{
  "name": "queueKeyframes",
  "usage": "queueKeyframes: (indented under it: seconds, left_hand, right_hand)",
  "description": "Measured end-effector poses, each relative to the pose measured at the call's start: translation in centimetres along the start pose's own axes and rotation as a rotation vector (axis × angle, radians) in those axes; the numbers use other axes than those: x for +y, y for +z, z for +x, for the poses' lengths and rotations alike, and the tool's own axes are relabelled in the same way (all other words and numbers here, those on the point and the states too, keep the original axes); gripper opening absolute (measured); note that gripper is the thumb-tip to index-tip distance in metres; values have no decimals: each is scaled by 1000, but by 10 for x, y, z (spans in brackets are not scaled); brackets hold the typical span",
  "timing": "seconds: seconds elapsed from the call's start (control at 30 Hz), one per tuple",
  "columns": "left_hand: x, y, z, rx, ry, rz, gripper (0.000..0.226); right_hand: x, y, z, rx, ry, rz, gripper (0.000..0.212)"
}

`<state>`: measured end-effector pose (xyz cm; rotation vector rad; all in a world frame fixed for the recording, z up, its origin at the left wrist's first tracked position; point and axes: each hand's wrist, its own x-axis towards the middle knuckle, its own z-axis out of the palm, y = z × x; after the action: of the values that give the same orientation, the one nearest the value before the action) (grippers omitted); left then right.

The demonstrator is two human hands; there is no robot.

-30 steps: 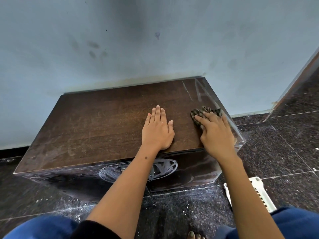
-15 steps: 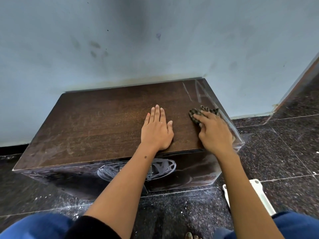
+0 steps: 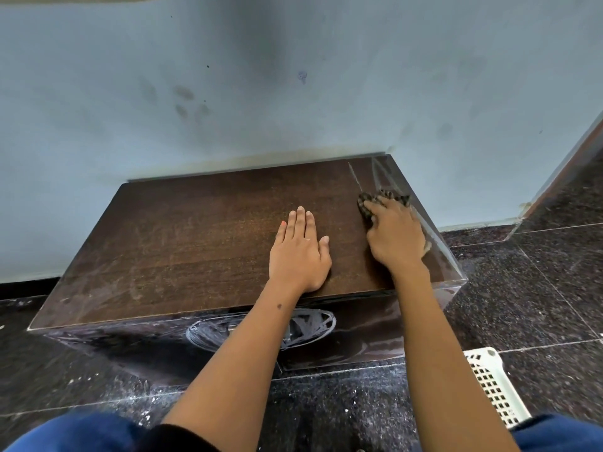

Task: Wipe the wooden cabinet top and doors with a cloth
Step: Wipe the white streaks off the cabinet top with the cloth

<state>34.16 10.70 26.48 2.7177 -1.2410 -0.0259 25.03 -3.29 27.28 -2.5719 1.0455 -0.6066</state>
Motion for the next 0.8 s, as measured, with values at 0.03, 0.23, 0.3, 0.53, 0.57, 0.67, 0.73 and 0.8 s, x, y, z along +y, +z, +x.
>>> queueKeyframes:
  seconds: [0.03, 0.23, 0.3, 0.53, 0.57, 0.67, 0.73, 0.8]
  left_hand:
    - [1, 0, 0, -5, 1, -6, 61]
    - [1, -1, 1, -4, 4, -29, 61]
    - [0, 1, 0, 14, 7, -37, 60]
    - [0, 3, 0, 51, 9, -28, 60]
    - [0, 3, 0, 53, 10, -30, 60]
    - [1, 3, -1, 57, 9, -34, 60]
    - [2, 4, -1, 60, 2, -34, 60]
    - [2, 4, 0, 55, 4, -34, 60]
  right_hand:
    - [-3, 0, 16, -34, -6, -6, 46]
    - [-3, 2, 51, -124, -4, -20, 46]
    - [3, 5, 32, -56, -4, -15, 45]
    - [2, 9, 62, -96, -16, -31, 46]
    - [-1, 10, 75, -121, -19, -37, 46]
    - [-11, 14, 104, -158, 2, -61, 48]
    - [-23, 23, 111, -138, 7, -100, 47]
    - [-37, 32, 112, -132, -48, -121, 46]
